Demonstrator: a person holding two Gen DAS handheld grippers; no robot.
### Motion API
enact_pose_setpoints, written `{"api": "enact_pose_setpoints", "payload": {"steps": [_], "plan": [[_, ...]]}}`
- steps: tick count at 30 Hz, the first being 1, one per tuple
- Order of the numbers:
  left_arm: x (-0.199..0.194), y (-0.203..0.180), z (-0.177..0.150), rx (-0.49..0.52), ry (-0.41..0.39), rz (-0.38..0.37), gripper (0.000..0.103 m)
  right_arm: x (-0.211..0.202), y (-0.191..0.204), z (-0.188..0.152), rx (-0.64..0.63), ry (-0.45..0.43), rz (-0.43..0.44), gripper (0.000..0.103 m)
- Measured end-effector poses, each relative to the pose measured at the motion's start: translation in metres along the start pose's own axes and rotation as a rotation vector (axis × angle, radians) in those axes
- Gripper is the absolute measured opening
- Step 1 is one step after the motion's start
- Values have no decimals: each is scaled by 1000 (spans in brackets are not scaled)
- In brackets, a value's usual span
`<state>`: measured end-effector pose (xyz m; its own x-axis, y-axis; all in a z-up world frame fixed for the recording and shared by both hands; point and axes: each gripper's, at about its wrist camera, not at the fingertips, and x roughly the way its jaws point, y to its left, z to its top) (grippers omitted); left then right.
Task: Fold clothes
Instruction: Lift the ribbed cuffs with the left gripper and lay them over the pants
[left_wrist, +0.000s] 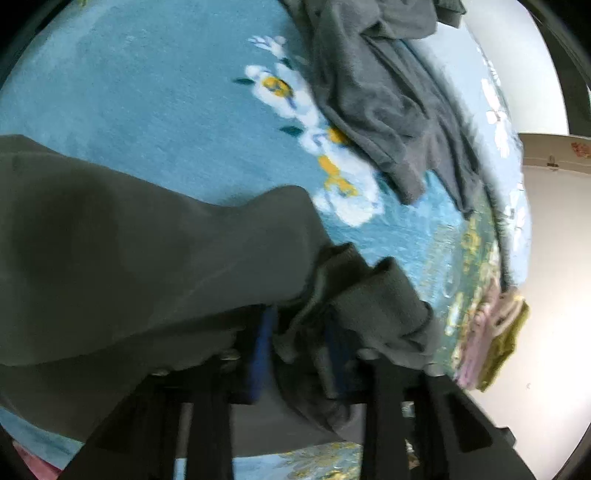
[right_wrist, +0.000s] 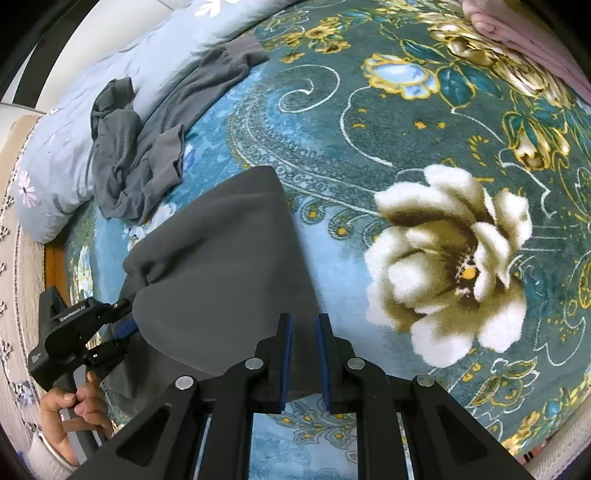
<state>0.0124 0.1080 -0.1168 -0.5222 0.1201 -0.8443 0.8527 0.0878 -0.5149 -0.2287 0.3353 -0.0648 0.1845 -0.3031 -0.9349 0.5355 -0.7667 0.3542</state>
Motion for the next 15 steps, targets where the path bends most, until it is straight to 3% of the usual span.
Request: {"api": "enact_pose_setpoints", "payload": {"steps": [12, 15], "plan": [[-85, 9, -41, 65, -112, -117, 9, -7, 38, -3, -76, -4, 51, 15], [-94, 42, -44, -2, -118, -72, 9, -5, 53, -6, -119, 10, 76, 15]]}}
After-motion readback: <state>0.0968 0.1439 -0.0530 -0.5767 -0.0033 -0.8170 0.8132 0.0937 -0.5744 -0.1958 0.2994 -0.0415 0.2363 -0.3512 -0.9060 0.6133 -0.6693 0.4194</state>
